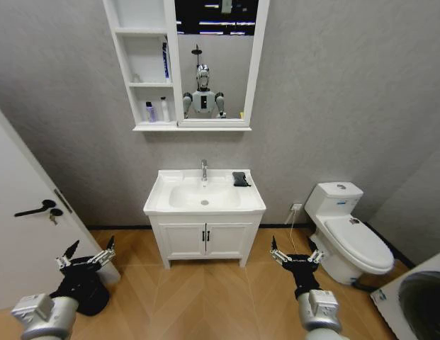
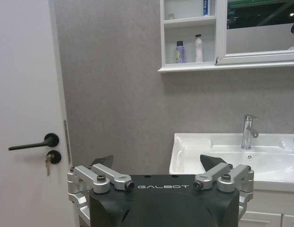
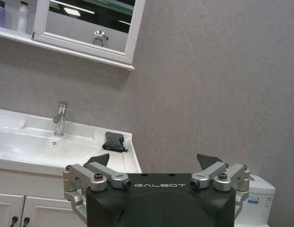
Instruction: Move facial cleanser and shampoo from washbasin to cabinet, then wipe washbasin with towel.
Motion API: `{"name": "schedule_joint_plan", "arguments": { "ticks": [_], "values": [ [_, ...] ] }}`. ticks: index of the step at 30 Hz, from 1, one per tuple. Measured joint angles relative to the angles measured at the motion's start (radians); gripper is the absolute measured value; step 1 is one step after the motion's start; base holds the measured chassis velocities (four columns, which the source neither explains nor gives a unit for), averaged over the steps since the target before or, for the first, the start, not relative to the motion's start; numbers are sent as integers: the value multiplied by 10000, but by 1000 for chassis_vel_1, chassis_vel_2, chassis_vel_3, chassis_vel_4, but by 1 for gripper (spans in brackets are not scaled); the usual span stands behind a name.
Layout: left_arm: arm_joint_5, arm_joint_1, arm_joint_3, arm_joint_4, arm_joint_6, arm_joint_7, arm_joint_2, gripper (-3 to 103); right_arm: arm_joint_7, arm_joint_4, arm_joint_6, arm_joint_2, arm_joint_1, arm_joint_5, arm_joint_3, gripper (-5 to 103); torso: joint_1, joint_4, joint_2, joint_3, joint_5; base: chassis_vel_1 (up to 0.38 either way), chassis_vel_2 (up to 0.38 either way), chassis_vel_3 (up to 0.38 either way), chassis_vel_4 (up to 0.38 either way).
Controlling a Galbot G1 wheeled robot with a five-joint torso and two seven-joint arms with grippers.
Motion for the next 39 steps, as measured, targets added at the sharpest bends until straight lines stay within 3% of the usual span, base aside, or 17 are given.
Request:
{"name": "schedule_joint_plan", "arguments": {
  "ticks": [4,8,14,39],
  "values": [
    [0,0,0,0,1,0,0,100,-73,-143,146,21,-18,8,-154,100,2,1,-1,1,4,351,-355,-358,332],
    [0,1,0,0,0,0,0,100,-719,-207,398,-3,-17,35,22,100,-1,5,0,0,8,317,-316,-337,342],
    [0,2,0,1,0,-1,0,100,-812,-199,235,-52,-62,-24,110,100,-5,-1,2,-1,5,144,-138,-197,185],
    [0,0,1,1,0,-1,0,100,-811,-186,199,-53,-49,-30,119,100,3,5,-2,2,5,-13,2,22,-4]
  ]
}}
